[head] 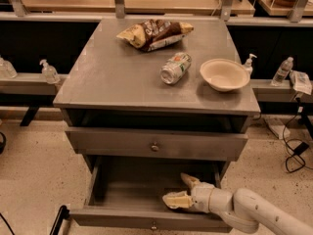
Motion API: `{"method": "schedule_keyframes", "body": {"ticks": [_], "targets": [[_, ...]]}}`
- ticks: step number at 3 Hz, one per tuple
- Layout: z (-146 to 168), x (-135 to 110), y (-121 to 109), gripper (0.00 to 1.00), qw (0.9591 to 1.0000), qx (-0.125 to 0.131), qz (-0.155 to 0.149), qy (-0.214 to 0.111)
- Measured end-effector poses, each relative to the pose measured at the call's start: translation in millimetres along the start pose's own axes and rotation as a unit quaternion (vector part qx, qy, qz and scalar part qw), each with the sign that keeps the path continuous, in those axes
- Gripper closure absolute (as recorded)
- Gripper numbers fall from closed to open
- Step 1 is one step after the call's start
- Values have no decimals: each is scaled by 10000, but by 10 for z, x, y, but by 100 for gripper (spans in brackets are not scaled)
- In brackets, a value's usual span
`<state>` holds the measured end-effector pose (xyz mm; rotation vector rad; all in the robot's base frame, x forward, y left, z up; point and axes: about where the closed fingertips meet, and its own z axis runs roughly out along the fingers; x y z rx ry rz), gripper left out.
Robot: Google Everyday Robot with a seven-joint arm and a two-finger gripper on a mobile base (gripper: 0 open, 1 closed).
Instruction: Place orange can into middle drawer
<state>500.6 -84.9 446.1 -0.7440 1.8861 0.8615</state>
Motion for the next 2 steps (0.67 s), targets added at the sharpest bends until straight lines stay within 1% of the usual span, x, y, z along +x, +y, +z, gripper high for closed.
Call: {"method": "schedule_keyframes", "body": {"ticks": [1,2], "targets": [[-1,-24,21,0,9998,-112,-41,-159],[-66,-61,24,0,9991,-140,-35,-403]]}}
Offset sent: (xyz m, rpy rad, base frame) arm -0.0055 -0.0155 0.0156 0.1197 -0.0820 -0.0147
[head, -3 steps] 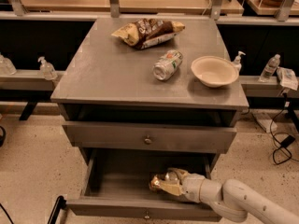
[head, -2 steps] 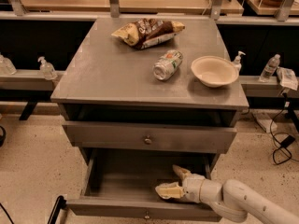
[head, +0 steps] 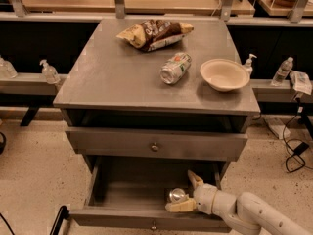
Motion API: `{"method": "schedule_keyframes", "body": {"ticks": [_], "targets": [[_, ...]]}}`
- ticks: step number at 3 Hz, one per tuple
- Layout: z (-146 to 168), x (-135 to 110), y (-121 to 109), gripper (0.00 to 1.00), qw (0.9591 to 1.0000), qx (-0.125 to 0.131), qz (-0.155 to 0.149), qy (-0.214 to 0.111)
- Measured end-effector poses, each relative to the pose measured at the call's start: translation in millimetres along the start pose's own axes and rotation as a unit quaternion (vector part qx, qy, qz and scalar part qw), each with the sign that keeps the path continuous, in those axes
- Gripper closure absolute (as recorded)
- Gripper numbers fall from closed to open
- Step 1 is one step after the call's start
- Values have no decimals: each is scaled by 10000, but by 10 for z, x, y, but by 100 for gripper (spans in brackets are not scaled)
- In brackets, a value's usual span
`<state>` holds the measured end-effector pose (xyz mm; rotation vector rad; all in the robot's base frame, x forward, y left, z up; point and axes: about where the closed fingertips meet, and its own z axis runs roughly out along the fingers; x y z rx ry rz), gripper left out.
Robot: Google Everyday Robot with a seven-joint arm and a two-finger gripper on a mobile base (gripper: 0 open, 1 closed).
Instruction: Place orange can into middle drawer
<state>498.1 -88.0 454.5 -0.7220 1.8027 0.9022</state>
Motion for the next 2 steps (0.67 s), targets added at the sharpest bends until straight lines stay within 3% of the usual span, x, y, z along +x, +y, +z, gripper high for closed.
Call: {"method": "schedule_keyframes", "body": {"ticks": [2], "targets": [[-354,-178,-24,0,9991,248,-156,-316]]}}
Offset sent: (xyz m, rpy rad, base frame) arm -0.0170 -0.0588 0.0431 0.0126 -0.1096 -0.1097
